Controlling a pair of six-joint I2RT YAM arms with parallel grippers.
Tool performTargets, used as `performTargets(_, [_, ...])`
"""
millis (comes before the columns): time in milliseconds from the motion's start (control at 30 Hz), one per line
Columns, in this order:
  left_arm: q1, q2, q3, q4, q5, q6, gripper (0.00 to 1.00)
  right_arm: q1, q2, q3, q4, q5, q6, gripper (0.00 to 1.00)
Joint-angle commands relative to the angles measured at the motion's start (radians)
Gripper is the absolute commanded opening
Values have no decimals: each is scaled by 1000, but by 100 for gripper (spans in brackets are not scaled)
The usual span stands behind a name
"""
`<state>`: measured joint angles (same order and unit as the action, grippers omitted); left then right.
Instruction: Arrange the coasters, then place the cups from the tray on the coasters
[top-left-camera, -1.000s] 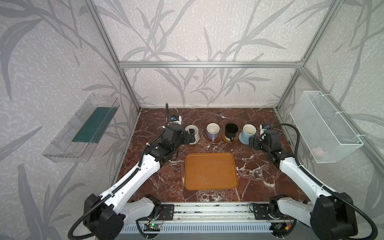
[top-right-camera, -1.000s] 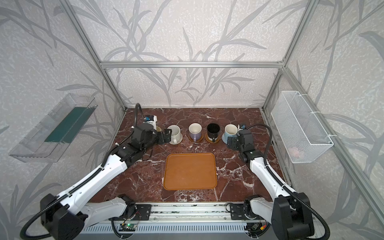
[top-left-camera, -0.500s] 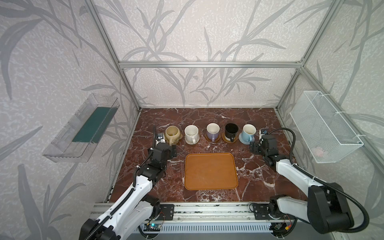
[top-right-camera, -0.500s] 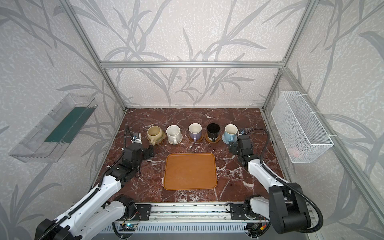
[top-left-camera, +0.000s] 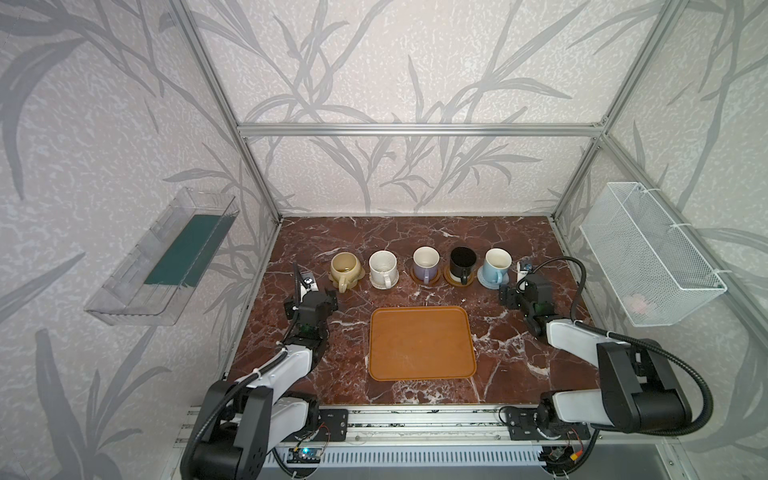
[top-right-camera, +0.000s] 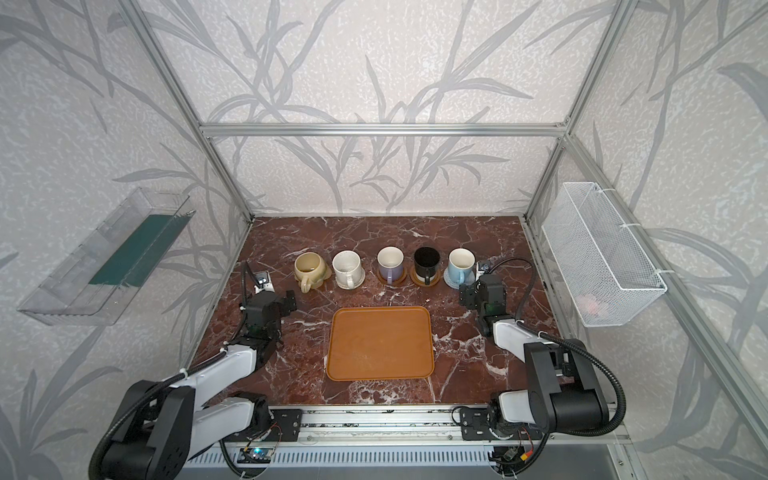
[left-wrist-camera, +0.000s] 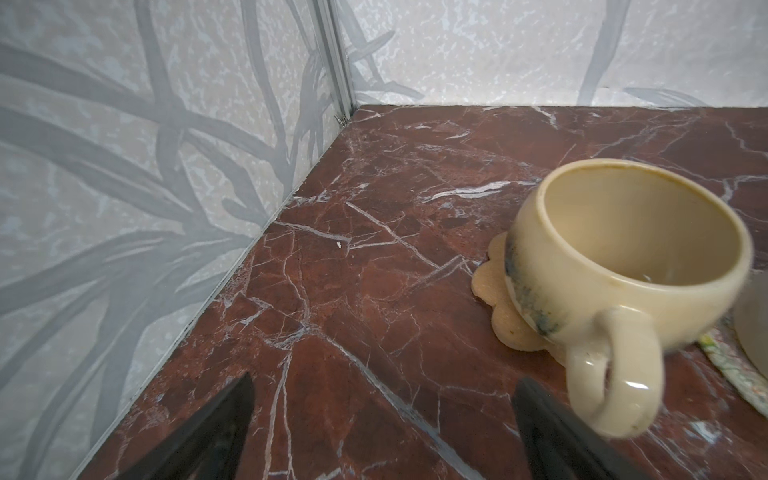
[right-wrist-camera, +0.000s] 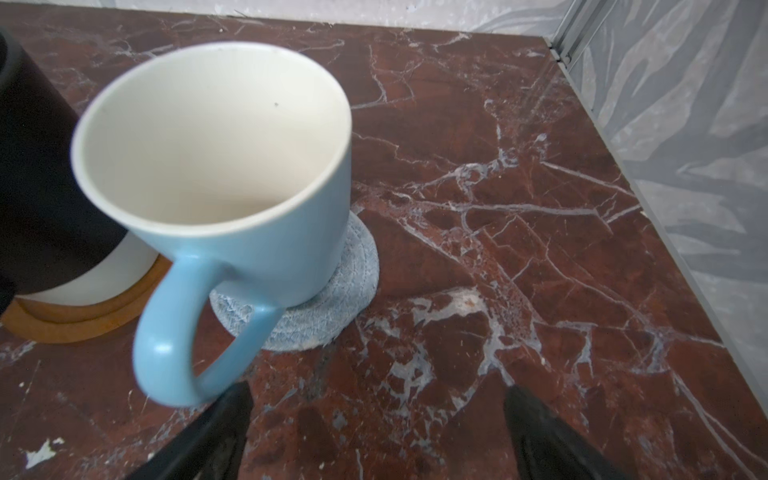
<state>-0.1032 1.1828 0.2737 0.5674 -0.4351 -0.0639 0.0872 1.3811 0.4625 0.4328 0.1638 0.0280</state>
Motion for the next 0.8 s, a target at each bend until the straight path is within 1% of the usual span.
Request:
performTargets(0, [40, 59, -15, 217, 93, 24, 99, -2, 7, -11, 153, -18, -24, 95])
performTargets(67, [57, 90, -3, 234, 131, 23, 99, -3, 20, -22, 199, -22, -26, 95])
performTargets(133, [74, 127, 0, 292, 177, 27, 99, -3, 39, -30, 235, -22, -30, 95])
performTargets(267, [100, 237, 25, 395, 220, 22, 99, -3, 95, -29, 289, -14, -28, 96])
performTargets(300, [100, 260, 32, 400, 224, 23, 99, -3, 105, -21, 292, -20, -33, 96])
performTargets(400, [108, 317, 44, 432, 267, 29, 99, -3, 108, 12, 223, -41, -42, 97])
performTargets(533, [112, 395, 54, 486, 321, 56, 99, -3, 122, 21, 228, -76, -55, 99])
performTargets(600, [113, 380, 69, 429, 322, 44, 99, -3, 123, 17, 235, -77, -54, 99])
performTargets(633, [115, 389, 75, 438, 334, 53, 99, -3, 124, 17, 232, -78, -56, 99])
performTargets(700, [116, 383, 94, 389, 346, 55, 99, -3, 124, 16, 235, -78, -55, 99])
performTargets(767, [116, 390, 90, 409, 325, 48, 99, -3, 120, 5, 253, -80, -56, 99])
